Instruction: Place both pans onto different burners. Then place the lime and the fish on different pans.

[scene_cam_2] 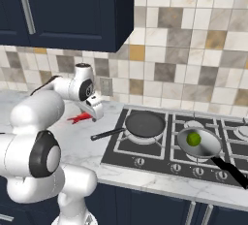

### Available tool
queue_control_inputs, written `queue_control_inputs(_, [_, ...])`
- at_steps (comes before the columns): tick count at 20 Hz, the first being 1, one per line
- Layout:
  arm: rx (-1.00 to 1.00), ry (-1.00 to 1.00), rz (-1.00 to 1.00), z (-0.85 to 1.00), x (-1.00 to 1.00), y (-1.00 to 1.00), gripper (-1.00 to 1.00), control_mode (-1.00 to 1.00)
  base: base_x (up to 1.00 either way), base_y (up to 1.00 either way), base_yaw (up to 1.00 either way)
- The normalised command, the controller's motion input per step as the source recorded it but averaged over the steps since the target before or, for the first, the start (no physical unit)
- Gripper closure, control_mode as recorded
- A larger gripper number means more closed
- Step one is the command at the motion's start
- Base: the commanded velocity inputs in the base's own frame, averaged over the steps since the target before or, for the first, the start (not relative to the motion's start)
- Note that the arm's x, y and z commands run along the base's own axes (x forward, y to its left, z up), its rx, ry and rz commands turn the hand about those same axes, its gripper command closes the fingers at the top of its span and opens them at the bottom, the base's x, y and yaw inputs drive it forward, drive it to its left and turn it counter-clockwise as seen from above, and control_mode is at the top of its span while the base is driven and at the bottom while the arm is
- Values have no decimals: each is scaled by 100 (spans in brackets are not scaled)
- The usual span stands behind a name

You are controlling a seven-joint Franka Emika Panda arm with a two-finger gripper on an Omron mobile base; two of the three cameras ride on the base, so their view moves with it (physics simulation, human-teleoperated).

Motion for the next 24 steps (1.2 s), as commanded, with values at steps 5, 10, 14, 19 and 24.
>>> queue_control_inputs(5, [0,0,-12,12,0,-49,100,-100,0,0,0])
queue_control_inputs(10, [0,0,-12,15,0,-48,100,-100,0,0,0])
queue_control_inputs(14, [0,1,-12,13,0,-48,100,-100,0,0,0])
queue_control_inputs(19, [0,1,-11,7,1,-51,100,-100,0,0,0])
queue_control_inputs(24, [0,0,-4,0,33,-35,100,-100,0,0,0])
